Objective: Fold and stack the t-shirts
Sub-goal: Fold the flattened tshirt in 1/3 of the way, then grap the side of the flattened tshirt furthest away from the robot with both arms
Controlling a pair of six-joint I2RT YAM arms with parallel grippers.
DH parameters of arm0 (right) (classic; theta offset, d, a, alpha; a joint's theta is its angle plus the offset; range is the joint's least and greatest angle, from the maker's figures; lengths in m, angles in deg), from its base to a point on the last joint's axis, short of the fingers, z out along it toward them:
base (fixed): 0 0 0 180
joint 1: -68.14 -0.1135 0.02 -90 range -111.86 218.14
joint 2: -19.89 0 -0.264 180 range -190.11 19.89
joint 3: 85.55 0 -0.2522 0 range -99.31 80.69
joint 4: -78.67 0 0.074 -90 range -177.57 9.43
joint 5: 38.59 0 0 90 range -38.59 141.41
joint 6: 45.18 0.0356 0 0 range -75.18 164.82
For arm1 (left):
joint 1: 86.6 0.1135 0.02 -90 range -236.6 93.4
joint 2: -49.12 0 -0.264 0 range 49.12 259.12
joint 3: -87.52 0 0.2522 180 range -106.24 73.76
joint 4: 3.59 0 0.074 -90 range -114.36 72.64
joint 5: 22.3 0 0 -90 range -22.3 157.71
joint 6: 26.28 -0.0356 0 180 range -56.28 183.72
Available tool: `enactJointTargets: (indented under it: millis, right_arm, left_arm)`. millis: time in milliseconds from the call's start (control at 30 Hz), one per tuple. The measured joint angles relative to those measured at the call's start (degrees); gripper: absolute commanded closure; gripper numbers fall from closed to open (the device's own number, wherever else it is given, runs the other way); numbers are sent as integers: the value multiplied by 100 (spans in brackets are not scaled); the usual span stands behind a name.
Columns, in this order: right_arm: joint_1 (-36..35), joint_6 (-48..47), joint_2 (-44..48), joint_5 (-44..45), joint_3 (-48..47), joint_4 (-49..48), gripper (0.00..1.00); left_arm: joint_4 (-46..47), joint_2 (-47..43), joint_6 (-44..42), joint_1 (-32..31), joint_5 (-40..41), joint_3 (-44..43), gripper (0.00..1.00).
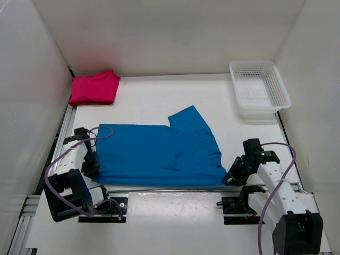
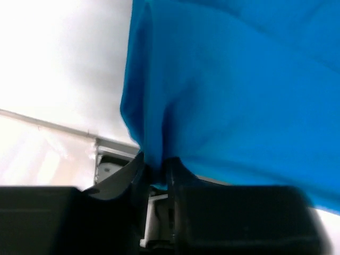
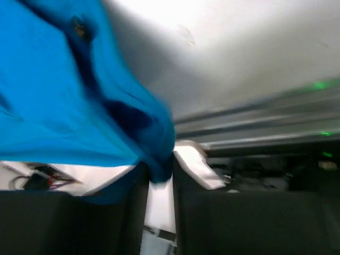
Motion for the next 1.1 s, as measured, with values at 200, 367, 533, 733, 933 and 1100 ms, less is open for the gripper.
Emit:
enactJointTargets:
  millis: [200, 367, 533, 733, 933, 1100]
  right_arm:
    - [-4, 0, -133, 208, -24, 44, 38]
    - [-72, -393, -1027, 501, -1735, 466, 35]
    - [-409, -1095, -3294, 564, -4741, 407, 30]
    - [-920, -1464, -6970, 868, -8922, 413, 28]
    - [-1082, -907, -9202, 970, -10104, -632, 26]
    - [-1147, -205, -9617, 1414, -10417, -1244, 29]
  left_arm:
    - [-208, -42, -33, 37, 669, 271, 16]
    - [-393, -33, -35, 42, 1032, -299, 12]
    - [170, 146, -33, 42, 815, -2065, 9]
    - [942, 1554, -31, 42, 142, -3451, 8]
    - [1335, 3379, -33, 103, -463, -3915, 8]
    - [1429, 4142, -31, 146, -841, -4245, 2]
